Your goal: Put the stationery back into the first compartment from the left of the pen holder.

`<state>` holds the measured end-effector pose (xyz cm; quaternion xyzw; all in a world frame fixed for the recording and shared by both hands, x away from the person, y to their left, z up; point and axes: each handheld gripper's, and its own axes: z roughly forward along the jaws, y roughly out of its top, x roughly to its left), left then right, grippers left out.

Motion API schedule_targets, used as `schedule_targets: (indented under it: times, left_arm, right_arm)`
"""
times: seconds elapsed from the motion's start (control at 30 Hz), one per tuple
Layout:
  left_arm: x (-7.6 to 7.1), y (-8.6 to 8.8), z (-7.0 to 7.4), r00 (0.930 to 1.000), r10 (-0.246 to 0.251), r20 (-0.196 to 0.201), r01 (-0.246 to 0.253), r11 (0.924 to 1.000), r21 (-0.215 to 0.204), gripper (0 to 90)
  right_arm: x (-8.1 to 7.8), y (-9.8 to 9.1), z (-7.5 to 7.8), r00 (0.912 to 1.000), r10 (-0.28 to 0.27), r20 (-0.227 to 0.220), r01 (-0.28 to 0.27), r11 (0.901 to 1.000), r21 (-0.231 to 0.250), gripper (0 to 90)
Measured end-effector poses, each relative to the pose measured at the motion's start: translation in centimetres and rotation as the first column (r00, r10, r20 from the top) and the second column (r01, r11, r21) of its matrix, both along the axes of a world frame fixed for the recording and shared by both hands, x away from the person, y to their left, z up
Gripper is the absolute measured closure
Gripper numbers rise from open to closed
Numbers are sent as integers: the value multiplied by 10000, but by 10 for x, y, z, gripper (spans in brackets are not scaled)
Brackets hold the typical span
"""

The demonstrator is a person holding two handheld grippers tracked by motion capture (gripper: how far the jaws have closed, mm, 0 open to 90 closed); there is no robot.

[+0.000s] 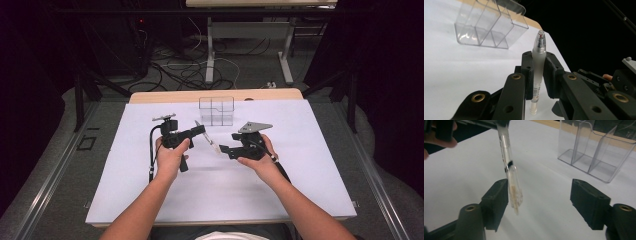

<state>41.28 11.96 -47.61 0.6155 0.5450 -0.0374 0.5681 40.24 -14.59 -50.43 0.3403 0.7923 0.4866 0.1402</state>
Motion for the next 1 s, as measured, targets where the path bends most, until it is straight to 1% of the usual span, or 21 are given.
schedule_targets:
  times: [0.03,0.07,0.1,0.13,0.17,0.2,0.27,0.3,0.37,0.4,0.43,0.47,0.5,0.53,0.57,0.6,0.67,0.8,0.83,0.93,1.0]
  left_arm:
    - [0,0,2,10000,45,61,-45,10000,16,797]
    - [1,1,3,9998,84,174,-86,9999,97,797]
    - [2,1,5,9996,133,266,-137,9998,128,796]
    - [3,1,6,9992,167,355,-173,9997,170,797]
    - [3,1,7,9990,184,405,-194,9995,248,796]
    - [5,2,8,9981,176,590,-202,9989,429,797]
    - [7,2,10,9974,213,686,-251,9982,552,796]
    - [7,2,11,9968,264,753,-310,9977,609,796]
    - [9,2,14,9959,257,872,-323,9966,754,796]
    - [10,1,15,9949,340,952,-418,9959,803,796]
    - [11,0,16,9943,331,1015,-425,9948,924,796]
    - [12,0,18,9944,201,1039,-315,9935,1092,797]
    - [13,-1,20,9936,193,1114,-329,9920,1217,796]
    - [14,-2,22,9925,186,1206,-349,9903,1348,796]
    - [15,-3,24,9914,147,1300,-334,9892,1429,796]
    - [15,-4,27,9907,126,1353,-335,9876,1534,796]
    - [16,-6,31,9880,108,1542,-358,9864,1604,796]
    - [19,-8,40,9842,57,1770,-382,9829,1804,796]
    - [20,-9,42,9835,111,1807,-443,9826,1805,796]
    - [22,-10,48,9805,125,1960,-503,9807,1888,796]
    - [24,-10,52,9779,164,2083,-578,9793,1940,796]
  right_arm:
    - [1,-1,0,10000,-55,-6,55,10000,70,246]
    - [2,-3,0,9999,-107,-36,107,9999,-65,222]
    - [4,-4,0,9998,-175,-79,175,9998,-71,208]
    - [5,-6,0,9996,-181,-223,178,9997,-145,199]
    - [6,-7,-1,9996,-215,-163,213,9997,-139,175]
    - [7,-7,-2,9993,-318,-181,316,9994,-144,148]
    - [8,-10,-4,9983,-535,-230,525,9977,-422,144]
    - [9,-10,-6,9973,-721,-125,714,9964,-453,131]
    - [10,-12,-8,9957,-922,-48,916,9928,-774,43]
    - [11,-13,-10,9950,-996,-10,992,9918,-800,0]
    - [11,-14,-11,9944,-1049,-88,1038,9911,-831,0]
    - [11,-15,-12,9940,-1087,-75,1077,9907,-833,0]
    - [12,-17,-12,9935,-1135,-85,1123,9897,-889,0]
    - [12,-17,-12,9926,-1212,-45,1204,9893,-829,0]
    - [12,-19,-12,9921,-1257,-6,1251,9877,-939,0]
    - [12,-20,-12,9910,-1339,10,1334,9871,-886,0]
    - [13,-22,-11,9898,-1425,6,1421,9861,-868,0]
    - [13,-27,-9,9884,-1520,63,1520,9844,-886,0]
    - [13,-27,-9,9877,-1560,60,1560,9848,-768,0]
    - [13,-29,-9,9861,-1657,-128,1644,9839,-694,0]
    - [14,-31,-10,9867,-1625,-54,1616,9839,-764,0]
